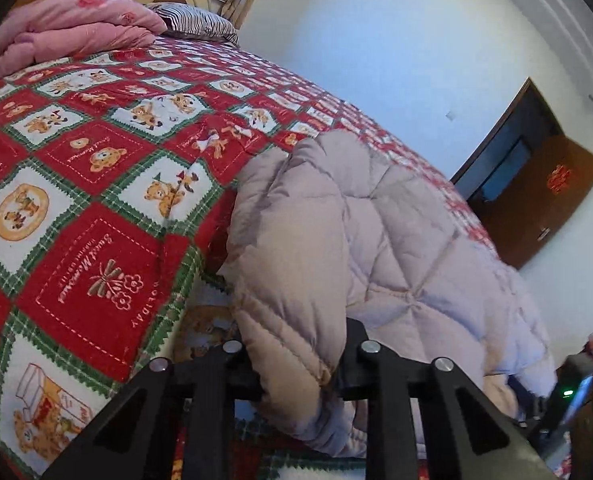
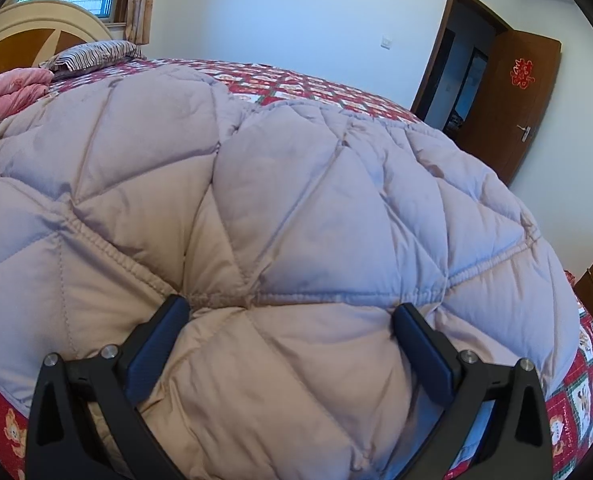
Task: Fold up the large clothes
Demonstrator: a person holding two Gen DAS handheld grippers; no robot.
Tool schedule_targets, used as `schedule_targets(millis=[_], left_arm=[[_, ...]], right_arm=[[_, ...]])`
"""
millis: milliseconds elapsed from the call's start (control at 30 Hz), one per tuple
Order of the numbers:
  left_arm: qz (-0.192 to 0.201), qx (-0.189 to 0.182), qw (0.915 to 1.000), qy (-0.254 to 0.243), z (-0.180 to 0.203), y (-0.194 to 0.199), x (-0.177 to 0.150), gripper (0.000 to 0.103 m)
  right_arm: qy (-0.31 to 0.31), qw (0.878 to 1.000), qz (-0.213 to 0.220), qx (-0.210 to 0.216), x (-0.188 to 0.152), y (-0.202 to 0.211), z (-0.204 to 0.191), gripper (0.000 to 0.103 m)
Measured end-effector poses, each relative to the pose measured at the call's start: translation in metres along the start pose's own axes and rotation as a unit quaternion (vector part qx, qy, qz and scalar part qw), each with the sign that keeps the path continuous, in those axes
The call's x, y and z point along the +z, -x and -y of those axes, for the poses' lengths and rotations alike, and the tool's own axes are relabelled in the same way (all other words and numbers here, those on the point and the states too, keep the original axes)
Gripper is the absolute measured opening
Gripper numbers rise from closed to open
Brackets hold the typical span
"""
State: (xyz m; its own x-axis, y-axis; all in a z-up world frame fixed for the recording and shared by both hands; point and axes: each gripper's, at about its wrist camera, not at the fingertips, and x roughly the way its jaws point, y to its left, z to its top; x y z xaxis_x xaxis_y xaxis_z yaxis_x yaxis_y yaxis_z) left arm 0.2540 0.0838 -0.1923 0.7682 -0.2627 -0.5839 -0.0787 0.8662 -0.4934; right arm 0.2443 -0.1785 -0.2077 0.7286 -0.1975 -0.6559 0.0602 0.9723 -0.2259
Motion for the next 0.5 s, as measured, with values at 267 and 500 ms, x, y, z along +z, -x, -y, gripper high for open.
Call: schedule_targets(millis=[267, 500], left_arm=[[0.041, -0.036, 0.9985, 0.001, 0.005, 0.052, 0.02, 0.019], [0.084, -0.012, 0.9958, -0.034, 0.024, 0.089, 0.049, 0.019]], right_arm=[[0.006, 1.0, -0.005, -0.022, 0.004, 0.006, -0.02, 0.103], [0.012, 1.0, 0.008, 0.018, 0.008, 0.02, -0.061, 0.103]])
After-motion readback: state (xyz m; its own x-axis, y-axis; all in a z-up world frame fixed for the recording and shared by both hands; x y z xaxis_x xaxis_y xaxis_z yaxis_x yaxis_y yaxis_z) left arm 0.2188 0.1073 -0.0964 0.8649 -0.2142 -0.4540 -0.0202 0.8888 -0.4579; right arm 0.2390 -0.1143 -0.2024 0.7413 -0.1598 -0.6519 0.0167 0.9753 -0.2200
